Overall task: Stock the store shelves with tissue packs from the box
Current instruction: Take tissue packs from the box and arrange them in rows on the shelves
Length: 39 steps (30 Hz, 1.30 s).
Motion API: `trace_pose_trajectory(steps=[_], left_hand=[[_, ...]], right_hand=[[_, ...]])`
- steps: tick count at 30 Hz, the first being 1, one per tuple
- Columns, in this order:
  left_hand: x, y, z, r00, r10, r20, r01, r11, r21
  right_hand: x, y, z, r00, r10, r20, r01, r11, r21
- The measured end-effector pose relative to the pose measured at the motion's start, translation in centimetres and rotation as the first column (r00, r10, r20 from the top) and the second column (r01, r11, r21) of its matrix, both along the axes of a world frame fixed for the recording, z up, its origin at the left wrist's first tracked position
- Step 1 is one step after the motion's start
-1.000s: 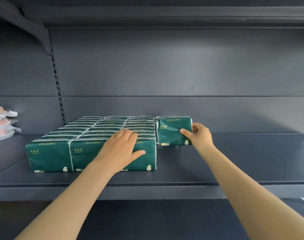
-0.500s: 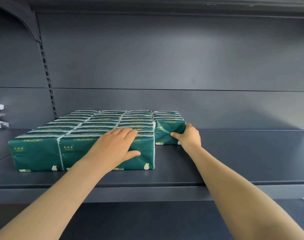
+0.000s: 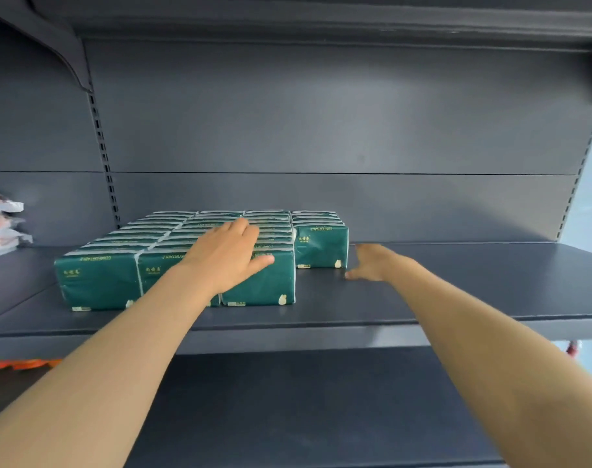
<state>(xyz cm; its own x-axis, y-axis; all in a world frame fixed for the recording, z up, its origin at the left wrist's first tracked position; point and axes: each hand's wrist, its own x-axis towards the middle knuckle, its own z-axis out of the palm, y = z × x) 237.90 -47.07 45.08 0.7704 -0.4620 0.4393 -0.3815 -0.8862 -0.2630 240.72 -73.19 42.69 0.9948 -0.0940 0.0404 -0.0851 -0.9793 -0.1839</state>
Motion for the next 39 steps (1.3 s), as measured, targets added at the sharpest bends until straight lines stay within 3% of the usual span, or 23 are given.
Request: trace_pose_trajectory(steps=[3, 9, 15, 24, 31, 39], left_hand=[[-2.1, -0.3, 1.1, 0.996, 0.033, 0.084, -0.028, 0.998, -0.052], [-6.4, 0.1, 3.8, 0.973, 0.098, 0.208, -0.071, 0.989, -0.133], [-11.0, 1.0, 5.3, 0.954, 0.102, 0.280, -0.078, 0.992, -0.095], [-23.1, 1.0, 5.4, 0.950, 0.121, 0.288, -0.107, 0.992, -0.062], [-32.9, 0.6, 0.1, 0.979, 0.153, 0.138, -0.143, 0.986, -0.081], [-38.6, 1.0, -11.5, 0.982, 0.158, -0.100, -0.165, 0.984, -0.066]], right_hand=[[-3.3, 0.9, 2.1, 1.000, 0.002, -0.002, -0.003, 0.964, -0.268], [-8.5, 3.6, 6.1, 0.963, 0.083, 0.258, 0.028, 0.916, -0.401], [-14.2, 4.0, 8.3, 0.919, 0.103, 0.381, 0.032, 0.942, -0.333], [-25.7, 2.6, 7.8, 0.909, 0.121, 0.399, 0.004, 0.955, -0.298], [-35.3, 1.1, 3.0, 0.941, 0.144, 0.307, -0.053, 0.957, -0.286], [-41.9, 0.7, -8.3, 0.986, 0.158, 0.049, -0.144, 0.965, -0.219]])
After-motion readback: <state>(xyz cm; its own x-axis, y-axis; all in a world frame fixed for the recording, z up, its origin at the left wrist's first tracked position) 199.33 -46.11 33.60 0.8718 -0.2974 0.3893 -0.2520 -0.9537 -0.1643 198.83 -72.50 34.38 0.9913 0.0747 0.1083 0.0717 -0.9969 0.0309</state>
